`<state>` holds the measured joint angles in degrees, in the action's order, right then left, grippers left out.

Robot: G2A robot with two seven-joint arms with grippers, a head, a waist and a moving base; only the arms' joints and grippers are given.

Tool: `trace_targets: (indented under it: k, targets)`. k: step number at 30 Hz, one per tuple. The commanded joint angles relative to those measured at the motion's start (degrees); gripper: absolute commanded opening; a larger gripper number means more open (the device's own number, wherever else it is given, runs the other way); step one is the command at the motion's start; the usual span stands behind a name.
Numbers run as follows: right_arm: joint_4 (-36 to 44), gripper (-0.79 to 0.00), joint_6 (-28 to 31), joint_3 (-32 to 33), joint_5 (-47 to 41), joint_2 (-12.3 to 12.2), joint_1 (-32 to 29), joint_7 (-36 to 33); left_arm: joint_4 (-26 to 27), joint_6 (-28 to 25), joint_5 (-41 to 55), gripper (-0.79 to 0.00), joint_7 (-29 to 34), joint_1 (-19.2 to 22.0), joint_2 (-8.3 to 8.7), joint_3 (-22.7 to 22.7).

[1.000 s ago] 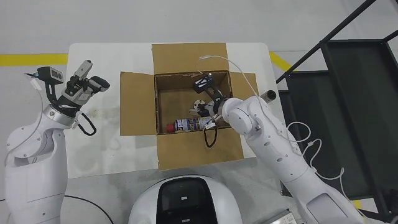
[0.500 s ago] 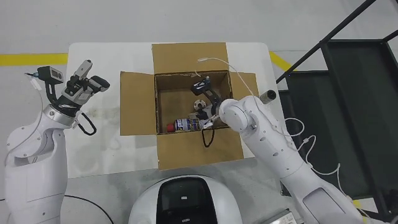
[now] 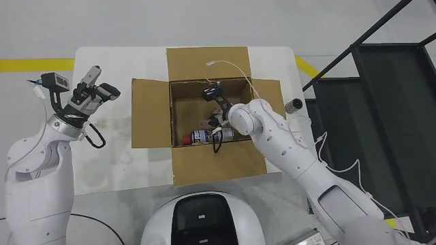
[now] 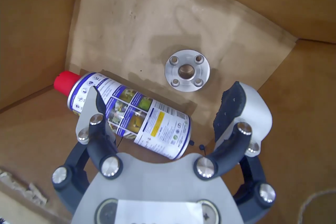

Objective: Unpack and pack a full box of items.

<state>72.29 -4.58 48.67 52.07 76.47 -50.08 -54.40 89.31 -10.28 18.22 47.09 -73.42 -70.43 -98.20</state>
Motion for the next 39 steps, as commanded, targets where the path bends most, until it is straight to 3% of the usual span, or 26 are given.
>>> trace_targets:
  k: [1, 13, 17, 18, 20, 22, 23, 39]
  targets:
    - [-1.52, 0.000, -0.19, -0.79, 0.07, 0.40, 0.40, 1.09, 0.00, 0.00, 0.00, 0.000, 0.00, 0.00, 0.00, 0.00]
    - [-9.36, 0.000, -0.96, -2.51, -2.40, 2.44, 3.27, 3.93, 0.00, 0.00, 0.00, 0.000, 0.00, 0.00, 0.00, 0.00]
    - [-10.96, -0.043, -1.15, -2.63, -2.44, 2.78, 3.60, 4.19, 0.00, 0.00, 0.00, 0.000, 0.00, 0.00, 0.00, 0.00]
    - [-11.15, -0.117, -1.16, -2.65, -2.44, 2.85, 3.65, 4.27, 0.00, 0.00, 0.00, 0.000, 0.00, 0.00, 0.00, 0.00]
    - [-11.45, -0.446, -1.14, -2.74, -2.29, 2.98, 3.69, 4.37, 0.00, 0.00, 0.00, 0.000, 0.00, 0.00, 0.00, 0.00]
    - [-11.72, -0.696, -1.20, -2.93, -1.85, 3.10, 3.74, 4.16, 0.00, 0.00, 0.00, 0.000, 0.00, 0.00, 0.00, 0.00]
    - [-11.79, -0.785, -1.35, -3.02, -1.70, 3.17, 3.78, 3.97, 0.00, 0.00, 0.00, 0.000, 0.00, 0.00, 0.00, 0.00]
    - [-9.77, -0.785, -2.29, -3.17, 2.40, 3.66, 3.21, 4.44, 0.00, 0.00, 0.00, 0.000, 0.00, 0.00, 0.00, 0.00]
